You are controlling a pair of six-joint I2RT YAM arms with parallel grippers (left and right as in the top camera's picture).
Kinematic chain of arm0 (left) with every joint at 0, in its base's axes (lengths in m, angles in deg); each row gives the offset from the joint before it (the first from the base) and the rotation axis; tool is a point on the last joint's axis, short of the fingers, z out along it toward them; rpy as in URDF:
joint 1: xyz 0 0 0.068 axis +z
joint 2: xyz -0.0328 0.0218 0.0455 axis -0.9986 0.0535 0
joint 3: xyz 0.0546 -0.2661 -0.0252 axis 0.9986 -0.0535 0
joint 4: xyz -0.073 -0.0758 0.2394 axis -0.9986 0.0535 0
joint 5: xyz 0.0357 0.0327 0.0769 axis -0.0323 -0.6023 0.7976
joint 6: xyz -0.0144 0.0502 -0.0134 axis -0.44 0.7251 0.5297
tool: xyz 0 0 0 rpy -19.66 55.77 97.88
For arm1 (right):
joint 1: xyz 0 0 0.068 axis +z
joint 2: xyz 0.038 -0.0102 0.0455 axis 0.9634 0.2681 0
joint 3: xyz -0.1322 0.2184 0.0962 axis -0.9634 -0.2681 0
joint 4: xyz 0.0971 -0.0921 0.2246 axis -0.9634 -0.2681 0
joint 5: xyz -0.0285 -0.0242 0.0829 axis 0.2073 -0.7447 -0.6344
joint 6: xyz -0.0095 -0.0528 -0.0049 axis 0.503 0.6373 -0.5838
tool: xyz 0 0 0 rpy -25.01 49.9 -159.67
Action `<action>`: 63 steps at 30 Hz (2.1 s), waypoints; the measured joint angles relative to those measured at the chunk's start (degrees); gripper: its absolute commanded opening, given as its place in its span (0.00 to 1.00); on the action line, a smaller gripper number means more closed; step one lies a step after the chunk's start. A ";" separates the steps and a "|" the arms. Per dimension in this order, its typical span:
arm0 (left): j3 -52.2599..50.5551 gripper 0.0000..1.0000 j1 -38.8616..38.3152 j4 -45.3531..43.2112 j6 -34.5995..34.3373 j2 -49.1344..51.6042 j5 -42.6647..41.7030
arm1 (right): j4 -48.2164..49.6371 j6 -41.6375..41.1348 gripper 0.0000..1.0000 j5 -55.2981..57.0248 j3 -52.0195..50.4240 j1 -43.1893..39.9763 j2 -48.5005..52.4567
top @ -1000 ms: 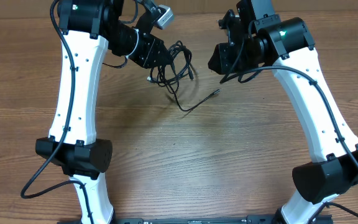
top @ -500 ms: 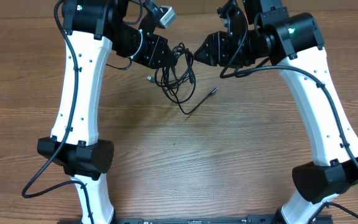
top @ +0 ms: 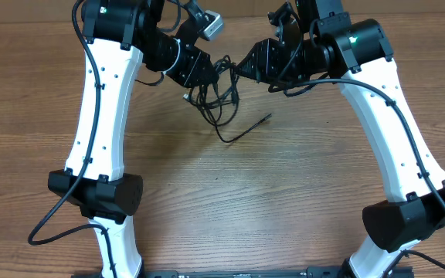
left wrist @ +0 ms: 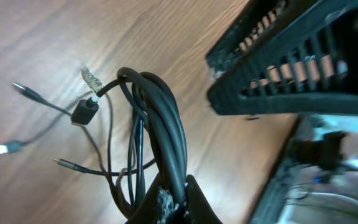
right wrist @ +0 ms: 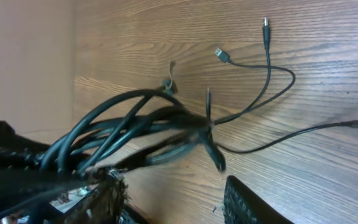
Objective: Untangle cables
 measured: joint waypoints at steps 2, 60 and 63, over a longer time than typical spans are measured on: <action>-0.04 0.05 0.02 -0.42 2.69 0.00 1.05 | 0.00 -0.35 0.50 -0.07 0.00 0.00 0.00; -0.44 0.07 1.77 -12.22 -98.07 0.00 7.48 | 12.28 48.72 0.35 -9.77 -7.52 4.92 0.04; -0.42 0.05 1.73 -12.15 -97.20 0.00 7.69 | 12.33 47.50 0.21 -6.86 -7.52 5.29 0.04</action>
